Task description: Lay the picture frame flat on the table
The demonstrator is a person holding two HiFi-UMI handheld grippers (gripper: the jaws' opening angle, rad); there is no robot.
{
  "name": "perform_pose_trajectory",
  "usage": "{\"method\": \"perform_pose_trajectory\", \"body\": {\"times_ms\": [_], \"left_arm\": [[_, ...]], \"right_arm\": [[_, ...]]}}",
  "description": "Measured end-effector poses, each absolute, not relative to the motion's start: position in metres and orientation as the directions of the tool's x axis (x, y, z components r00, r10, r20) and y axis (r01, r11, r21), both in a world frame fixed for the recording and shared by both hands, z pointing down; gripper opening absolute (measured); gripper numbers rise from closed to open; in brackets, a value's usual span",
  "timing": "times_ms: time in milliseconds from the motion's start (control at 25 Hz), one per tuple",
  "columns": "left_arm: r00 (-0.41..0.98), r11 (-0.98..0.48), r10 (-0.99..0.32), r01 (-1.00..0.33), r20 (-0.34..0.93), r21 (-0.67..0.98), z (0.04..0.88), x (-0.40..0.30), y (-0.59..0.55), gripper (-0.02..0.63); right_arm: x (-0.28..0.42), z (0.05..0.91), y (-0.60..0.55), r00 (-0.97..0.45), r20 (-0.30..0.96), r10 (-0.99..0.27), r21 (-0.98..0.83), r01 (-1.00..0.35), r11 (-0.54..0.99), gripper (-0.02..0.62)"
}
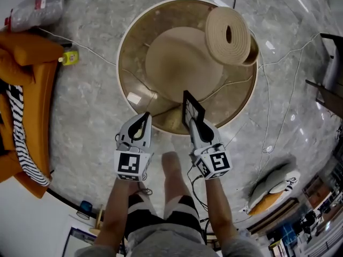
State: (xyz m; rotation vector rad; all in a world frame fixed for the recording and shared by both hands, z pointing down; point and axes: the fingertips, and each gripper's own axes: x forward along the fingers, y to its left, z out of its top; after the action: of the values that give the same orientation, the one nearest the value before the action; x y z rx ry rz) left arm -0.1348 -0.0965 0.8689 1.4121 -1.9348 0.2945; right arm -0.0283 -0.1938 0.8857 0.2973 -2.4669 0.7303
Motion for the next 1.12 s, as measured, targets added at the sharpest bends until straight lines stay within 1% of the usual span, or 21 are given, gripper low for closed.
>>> {"method": "perform_pose_trajectory", "body": {"times_ms": [480, 600, 960, 1120], "left_arm": [[-0.094, 0.369, -0.704, -0.895, 0.704, 0.249, 0.919, -0.104, -0.097, 0.018], [-0.082, 0.375, -0.706, -0.886, 0.704, 0.273, 0.923, -0.101, -0.100, 0.018], [-0.076, 0.371, -0.690, -0.891, 0.720, 0.262, 0.929, -0.091, -0.105, 0.018], [-0.072, 0.367, -0.691, -0.892, 0.719, 0.264, 0.930, -0.089, -0.107, 0.018]], "right_arm": [[-0.009, 0.943, -0.196, -0.803, 0.593, -0.059, -0.443, -0.387, 0.809, 0.044], [-0.009, 0.947, -0.195, -0.807, 0.588, -0.063, -0.464, -0.400, 0.790, 0.044], [-0.002, 0.956, -0.207, -0.818, 0.571, -0.065, -0.516, -0.420, 0.746, 0.048], [0.001, 0.964, -0.213, -0.807, 0.586, -0.076, -0.492, -0.428, 0.758, 0.052]]}}
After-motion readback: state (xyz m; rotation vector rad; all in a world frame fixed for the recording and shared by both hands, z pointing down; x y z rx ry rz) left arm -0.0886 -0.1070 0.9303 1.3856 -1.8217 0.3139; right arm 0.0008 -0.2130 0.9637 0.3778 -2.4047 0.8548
